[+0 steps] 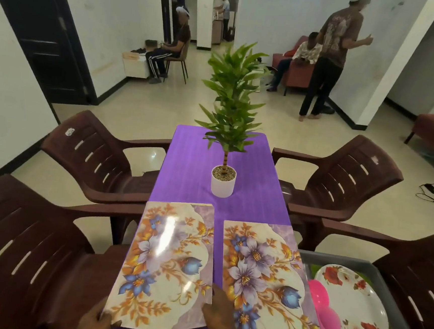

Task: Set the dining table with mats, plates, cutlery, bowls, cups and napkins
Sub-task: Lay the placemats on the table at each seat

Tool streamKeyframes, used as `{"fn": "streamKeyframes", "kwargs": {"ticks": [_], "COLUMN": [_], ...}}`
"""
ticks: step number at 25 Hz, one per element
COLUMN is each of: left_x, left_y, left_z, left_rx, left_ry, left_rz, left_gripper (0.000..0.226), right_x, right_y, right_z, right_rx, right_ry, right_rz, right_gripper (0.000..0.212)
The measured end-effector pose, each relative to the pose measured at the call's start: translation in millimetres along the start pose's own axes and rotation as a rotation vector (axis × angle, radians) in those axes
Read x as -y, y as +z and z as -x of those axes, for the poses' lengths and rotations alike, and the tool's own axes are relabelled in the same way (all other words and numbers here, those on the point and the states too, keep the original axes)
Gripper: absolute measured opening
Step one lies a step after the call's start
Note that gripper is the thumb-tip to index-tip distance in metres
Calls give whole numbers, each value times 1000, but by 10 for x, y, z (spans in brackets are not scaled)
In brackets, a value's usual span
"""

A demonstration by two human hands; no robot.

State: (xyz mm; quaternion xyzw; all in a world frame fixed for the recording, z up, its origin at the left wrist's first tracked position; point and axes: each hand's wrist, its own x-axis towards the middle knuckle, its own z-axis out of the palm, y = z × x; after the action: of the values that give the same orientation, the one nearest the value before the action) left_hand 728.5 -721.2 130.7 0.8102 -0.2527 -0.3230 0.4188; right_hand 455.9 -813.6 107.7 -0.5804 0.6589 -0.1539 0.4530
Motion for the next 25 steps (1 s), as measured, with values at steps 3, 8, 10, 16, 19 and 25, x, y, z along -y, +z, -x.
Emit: {"fn": "streamKeyframes", "kwargs": {"ticks": [3, 8, 10, 16, 19, 25], "left_x": [-185, -259, -231, 50, 45, -46], "left_y": [17, 98, 96, 152, 397, 1376], "left_z": [-280, -573, -633, -775, -506, 936], "left_rx": [28, 82, 87, 111, 8, 676], "left_ry": [-8, 5, 41, 75, 418, 860], "left_rz": [-119, -202, -228, -378, -549, -636], "left_gripper": [39, 38, 42, 62, 87, 66], "right_x": [226, 336, 330, 229, -136, -1530], "right_y": [2, 88, 154, 117, -297, -1505], "right_z": [-208, -503, -505, -391, -153, 533], "right_rx": [-52, -150, -146, -177, -475, -605], "right_ry": [-31, -8, 15, -29, -65, 381], "right_rz": [-1, 77, 123, 276, 277, 299], "right_gripper": [46, 49, 48, 53, 44, 44]}}
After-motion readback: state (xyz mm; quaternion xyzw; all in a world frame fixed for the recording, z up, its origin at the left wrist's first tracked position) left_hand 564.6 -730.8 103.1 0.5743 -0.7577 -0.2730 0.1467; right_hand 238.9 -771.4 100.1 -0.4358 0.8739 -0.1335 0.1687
